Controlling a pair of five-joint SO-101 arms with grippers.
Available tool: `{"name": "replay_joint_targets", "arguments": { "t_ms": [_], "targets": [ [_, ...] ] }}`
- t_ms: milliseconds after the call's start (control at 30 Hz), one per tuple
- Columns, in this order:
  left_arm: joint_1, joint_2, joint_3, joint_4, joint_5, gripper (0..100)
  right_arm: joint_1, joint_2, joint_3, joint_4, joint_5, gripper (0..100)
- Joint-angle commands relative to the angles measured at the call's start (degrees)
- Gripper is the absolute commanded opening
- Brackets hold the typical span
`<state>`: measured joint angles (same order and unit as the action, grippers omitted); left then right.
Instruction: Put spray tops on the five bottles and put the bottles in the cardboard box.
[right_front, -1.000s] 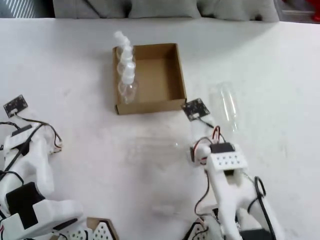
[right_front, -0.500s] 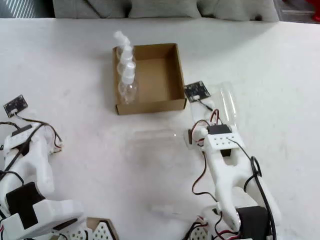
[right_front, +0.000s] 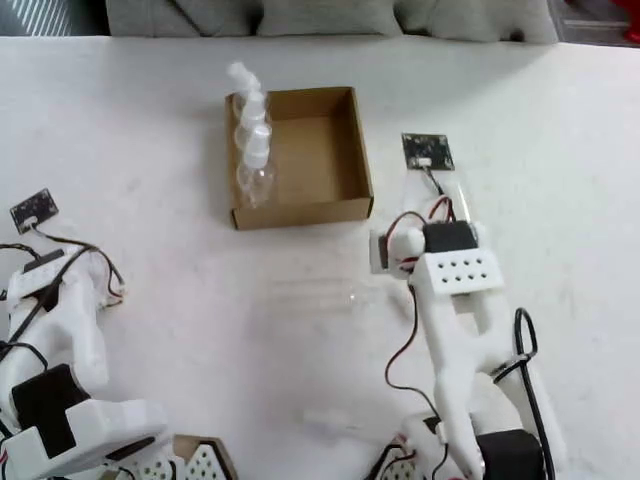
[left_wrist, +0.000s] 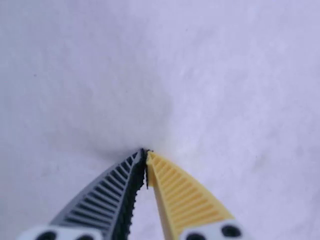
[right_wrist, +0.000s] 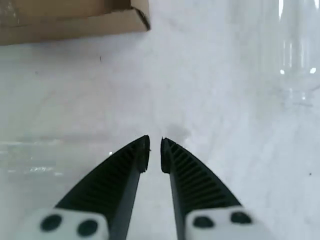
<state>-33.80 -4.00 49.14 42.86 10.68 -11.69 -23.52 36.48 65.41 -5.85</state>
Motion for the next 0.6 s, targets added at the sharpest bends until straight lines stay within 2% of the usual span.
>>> {"name": "replay_joint_targets", "arguments": {
  "t_ms": [0, 167, 400, 567],
  "targets": [
    [-0.4, 0.75, -2.02, -0.62, -0.7, 2, -6.2, -2.77, -6.59, 15.52, 3.52, 9.1],
    [-0.4, 0.75, -2.02, -0.62, -0.79, 2, -9.98, -2.77, -6.51, 18.24, 16.7, 9.7],
    [-0.4, 0.75, -2.02, -0.53, -0.88, 2, -11.12, -2.15, -4.75, 12.88, 51.6, 10.7],
    [-0.4, 0.75, -2.02, -0.53, -0.88, 2, -14.46, -2.15, 1.05, 8.92, 64.35, 28.9]
  ]
}}
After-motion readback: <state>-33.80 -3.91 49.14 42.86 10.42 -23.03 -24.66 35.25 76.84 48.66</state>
